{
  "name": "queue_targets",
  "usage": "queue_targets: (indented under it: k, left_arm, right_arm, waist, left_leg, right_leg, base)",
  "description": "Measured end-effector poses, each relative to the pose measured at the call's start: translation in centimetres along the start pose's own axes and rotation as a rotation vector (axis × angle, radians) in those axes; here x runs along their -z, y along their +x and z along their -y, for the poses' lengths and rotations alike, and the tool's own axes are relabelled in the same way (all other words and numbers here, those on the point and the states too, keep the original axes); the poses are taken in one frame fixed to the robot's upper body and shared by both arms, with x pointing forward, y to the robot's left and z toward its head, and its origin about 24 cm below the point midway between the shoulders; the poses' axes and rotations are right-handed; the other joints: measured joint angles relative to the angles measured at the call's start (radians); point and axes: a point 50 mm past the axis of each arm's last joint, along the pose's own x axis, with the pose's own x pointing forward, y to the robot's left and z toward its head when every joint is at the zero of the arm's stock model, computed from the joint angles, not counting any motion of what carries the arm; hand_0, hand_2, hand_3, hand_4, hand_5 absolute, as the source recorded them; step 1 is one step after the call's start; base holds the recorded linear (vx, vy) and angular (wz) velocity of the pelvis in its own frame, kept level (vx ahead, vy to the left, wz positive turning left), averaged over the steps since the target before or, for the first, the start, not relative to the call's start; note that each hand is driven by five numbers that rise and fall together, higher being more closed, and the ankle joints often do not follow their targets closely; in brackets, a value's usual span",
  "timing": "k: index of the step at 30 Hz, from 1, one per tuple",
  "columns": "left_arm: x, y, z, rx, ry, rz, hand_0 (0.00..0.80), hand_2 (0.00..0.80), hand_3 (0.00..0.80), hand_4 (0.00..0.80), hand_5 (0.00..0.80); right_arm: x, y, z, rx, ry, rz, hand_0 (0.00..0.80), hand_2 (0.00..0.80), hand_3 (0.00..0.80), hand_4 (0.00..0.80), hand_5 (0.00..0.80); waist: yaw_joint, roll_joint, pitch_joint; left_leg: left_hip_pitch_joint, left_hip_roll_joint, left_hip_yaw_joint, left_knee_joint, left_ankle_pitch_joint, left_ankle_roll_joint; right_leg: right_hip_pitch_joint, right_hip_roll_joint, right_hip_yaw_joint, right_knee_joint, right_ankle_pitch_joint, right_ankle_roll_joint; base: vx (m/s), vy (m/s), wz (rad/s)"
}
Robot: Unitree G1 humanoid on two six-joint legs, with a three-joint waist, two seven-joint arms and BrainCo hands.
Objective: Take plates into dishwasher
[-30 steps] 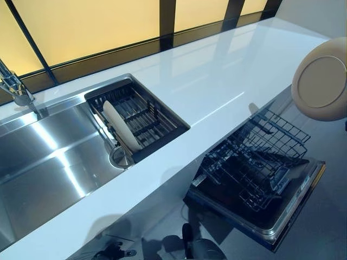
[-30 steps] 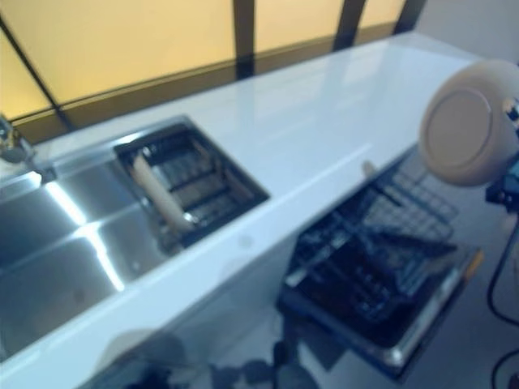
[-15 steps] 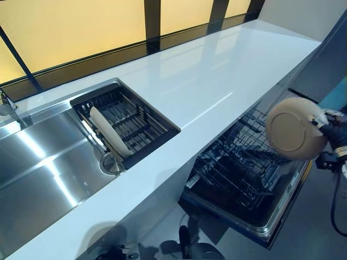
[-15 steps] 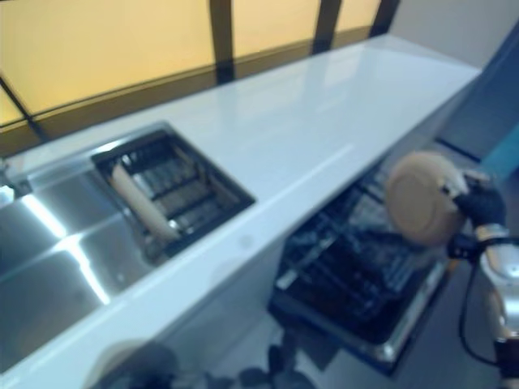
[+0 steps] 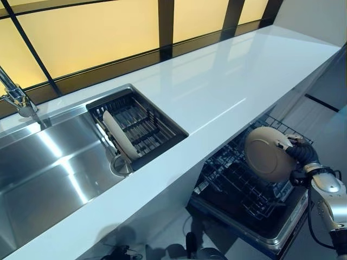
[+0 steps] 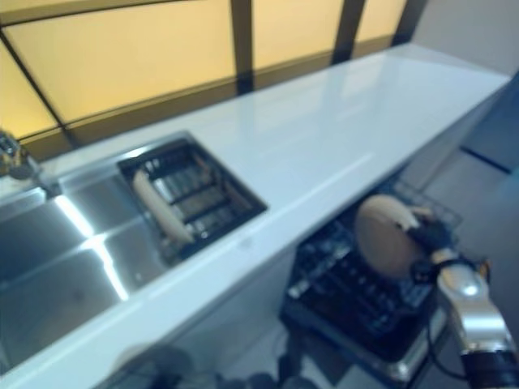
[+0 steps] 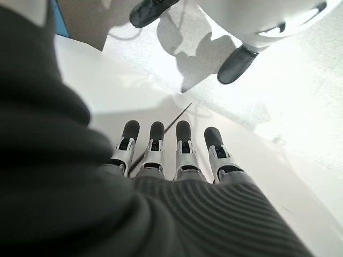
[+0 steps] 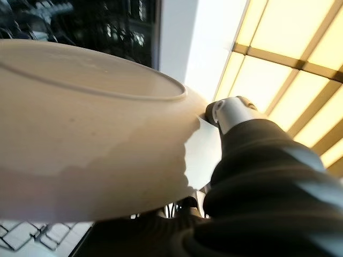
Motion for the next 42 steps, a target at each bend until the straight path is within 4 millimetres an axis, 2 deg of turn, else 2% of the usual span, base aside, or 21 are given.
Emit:
queue_targets:
  k: [6, 9, 12, 16, 20, 29, 36, 38, 42]
  left_arm:
    - [-0.2, 0.0, 0.0, -0.002, 0.001, 0.009, 0.0, 0.0, 0.0, 0.0, 0.0]
    - [-0.7, 0.1, 0.2, 0.002, 0.0, 0.026, 0.0, 0.0, 0.0, 0.0, 0.0]
    - [-1.2, 0.1, 0.2, 0.002, 0.0, 0.043, 0.0, 0.0, 0.0, 0.0, 0.0]
    - [-1.5, 0.2, 0.1, -0.001, 0.001, 0.052, 0.0, 0.0, 0.0, 0.0, 0.0]
    - [-2.3, 0.3, -0.2, -0.006, 0.005, 0.069, 0.0, 0.0, 0.0, 0.0, 0.0]
    - [-3.4, 0.4, -0.4, -0.009, 0.016, 0.098, 0.0, 0.0, 0.0, 0.0, 0.0]
    - [-4.1, 0.5, -0.5, -0.01, 0.019, 0.107, 0.0, 0.0, 0.0, 0.0, 0.0]
    - [-4.4, 0.5, -0.7, -0.012, 0.02, 0.114, 0.0, 0.0, 0.0, 0.0, 0.0]
    - [-4.5, 0.5, -0.7, -0.012, 0.021, 0.118, 0.0, 0.0, 0.0, 0.0, 0.0]
  right_arm:
    - [0.8, 0.2, -0.4, -0.002, -0.057, -0.049, 0.8, 0.8, 0.8, 0.8, 0.8]
    - [1.2, 0.2, -0.2, 0.02, -0.085, -0.063, 0.8, 0.8, 0.8, 0.8, 0.8]
    - [1.7, 0.3, 0.2, 0.049, -0.111, -0.091, 0.8, 0.8, 0.8, 0.8, 0.8]
    - [1.2, 0.9, 0.4, 0.075, -0.129, -0.086, 0.8, 0.8, 0.8, 0.8, 0.8]
    - [1.4, 1.5, 0.3, 0.083, -0.154, -0.104, 0.8, 0.8, 0.8, 0.8, 0.8]
    - [2.3, 2.5, -1.3, 0.064, -0.146, -0.148, 0.8, 0.8, 0.8, 0.8, 0.8]
    - [2.6, 3.1, -1.2, 0.076, -0.193, -0.179, 0.8, 0.8, 0.8, 0.8, 0.8]
    - [3.0, 3.1, -1.3, 0.086, -0.208, -0.193, 0.8, 0.8, 0.8, 0.8, 0.8]
    - [4.0, 3.0, -1.5, 0.1, -0.218, -0.23, 0.8, 0.8, 0.8, 0.8, 0.8]
  waist:
    - [0.006, 0.012, 0.007]
    - [0.026, 0.032, 0.021]
    - [0.028, 0.044, 0.032]
    - [0.036, 0.054, 0.048]
    - [0.049, 0.053, 0.062]
    - [0.059, 0.057, 0.091]
    - [0.066, 0.062, 0.106]
    - [0.081, 0.062, 0.112]
    - [0.085, 0.062, 0.113]
  left_leg:
    - [-0.011, 0.005, -0.022, 0.004, 0.0, 0.0]
    - [-0.016, 0.006, -0.03, 0.005, 0.0, 0.001]
    - [-0.02, 0.009, -0.045, 0.005, 0.002, 0.003]
    - [-0.024, 0.013, -0.049, 0.006, 0.002, 0.003]
    - [-0.034, 0.015, -0.057, 0.01, 0.002, 0.003]
    - [-0.049, 0.024, -0.079, 0.016, 0.002, 0.002]
    - [-0.054, 0.026, -0.096, 0.016, 0.005, -0.002]
    - [-0.053, 0.027, -0.097, 0.017, 0.005, -0.002]
    - [-0.054, 0.028, -0.101, 0.017, 0.005, -0.003]
  right_leg:
    - [0.001, 0.0, -0.021, 0.0, -0.007, -0.006]
    - [0.0, 0.0, -0.028, -0.001, -0.009, -0.006]
    - [0.003, -0.001, -0.044, -0.001, -0.014, -0.008]
    - [0.004, 0.001, -0.049, -0.001, -0.016, -0.01]
    - [-0.001, 0.002, -0.053, -0.001, -0.017, -0.011]
    - [-0.002, 0.006, -0.075, 0.0, -0.025, -0.016]
    - [0.0, 0.007, -0.077, 0.0, -0.028, -0.015]
    - [0.001, 0.007, -0.077, 0.0, -0.028, -0.016]
    - [0.003, 0.008, -0.082, 0.0, -0.031, -0.016]
  base:
    - [0.0, -0.072, 0.11]
    - [-0.014, -0.049, 0.07]
    - [-0.011, -0.033, 0.13]
    - [-0.014, -0.016, 0.03]
    - [-0.008, -0.006, 0.03]
    - [-0.017, -0.011, 0.07]
    - [-0.001, 0.002, 0.05]
    - [0.0, 0.0, 0.0]
    - [0.012, -0.005, 0.03]
